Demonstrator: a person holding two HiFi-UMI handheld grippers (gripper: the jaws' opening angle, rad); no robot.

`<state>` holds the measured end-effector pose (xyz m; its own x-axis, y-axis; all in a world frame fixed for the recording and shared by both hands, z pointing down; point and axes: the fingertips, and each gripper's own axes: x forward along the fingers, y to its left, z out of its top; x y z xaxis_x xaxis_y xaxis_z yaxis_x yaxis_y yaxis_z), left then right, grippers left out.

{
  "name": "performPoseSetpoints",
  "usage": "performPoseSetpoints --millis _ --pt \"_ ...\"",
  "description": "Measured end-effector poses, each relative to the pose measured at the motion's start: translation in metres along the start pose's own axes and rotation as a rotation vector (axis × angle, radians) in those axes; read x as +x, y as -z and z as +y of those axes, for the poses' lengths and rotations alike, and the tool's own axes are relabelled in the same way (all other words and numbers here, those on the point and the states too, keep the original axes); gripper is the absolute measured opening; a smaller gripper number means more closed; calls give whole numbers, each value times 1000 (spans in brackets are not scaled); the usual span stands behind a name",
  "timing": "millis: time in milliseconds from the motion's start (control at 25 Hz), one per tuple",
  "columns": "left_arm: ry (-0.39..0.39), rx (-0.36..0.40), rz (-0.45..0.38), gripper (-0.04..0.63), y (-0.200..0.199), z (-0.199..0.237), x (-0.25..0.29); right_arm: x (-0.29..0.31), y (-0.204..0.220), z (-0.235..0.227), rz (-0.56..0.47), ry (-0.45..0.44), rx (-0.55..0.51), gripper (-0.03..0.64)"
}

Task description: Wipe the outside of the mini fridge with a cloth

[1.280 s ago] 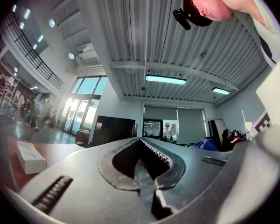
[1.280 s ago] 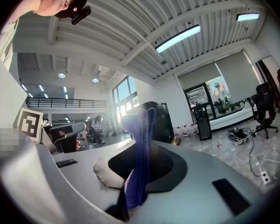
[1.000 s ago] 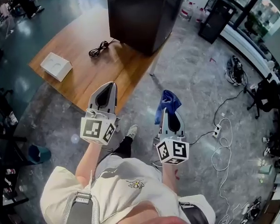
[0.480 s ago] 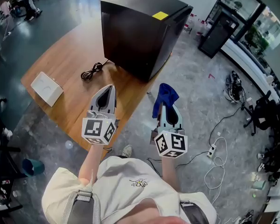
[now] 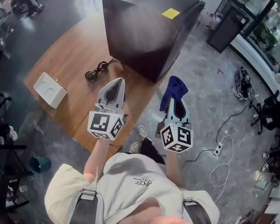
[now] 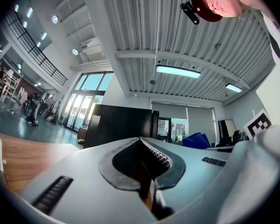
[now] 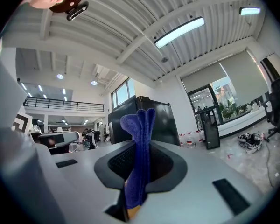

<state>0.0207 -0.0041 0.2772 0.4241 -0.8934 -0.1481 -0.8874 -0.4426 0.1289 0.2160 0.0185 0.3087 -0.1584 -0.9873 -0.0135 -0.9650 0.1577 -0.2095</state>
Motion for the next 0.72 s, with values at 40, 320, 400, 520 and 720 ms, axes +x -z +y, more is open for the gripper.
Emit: performPoseSetpoints --millis 40,320,400,520,720 --pt "4 -14 2 5 1 2 1 4 4 -1 10 2 4 61" --pt "-35 -41 -3 5 -1 36 6 45 5 29 10 -60 11 61" --pt "-41 -53 -10 5 -2 45 8 57 2 38 -1 -73 -3 61" --pt "-42 -54 -21 5 -6 58 17 80 0 51 -11 -91 -12 61" --pt "-63 -45 -35 5 -5 78 31 126 -14 92 -45 -179 -45 61"
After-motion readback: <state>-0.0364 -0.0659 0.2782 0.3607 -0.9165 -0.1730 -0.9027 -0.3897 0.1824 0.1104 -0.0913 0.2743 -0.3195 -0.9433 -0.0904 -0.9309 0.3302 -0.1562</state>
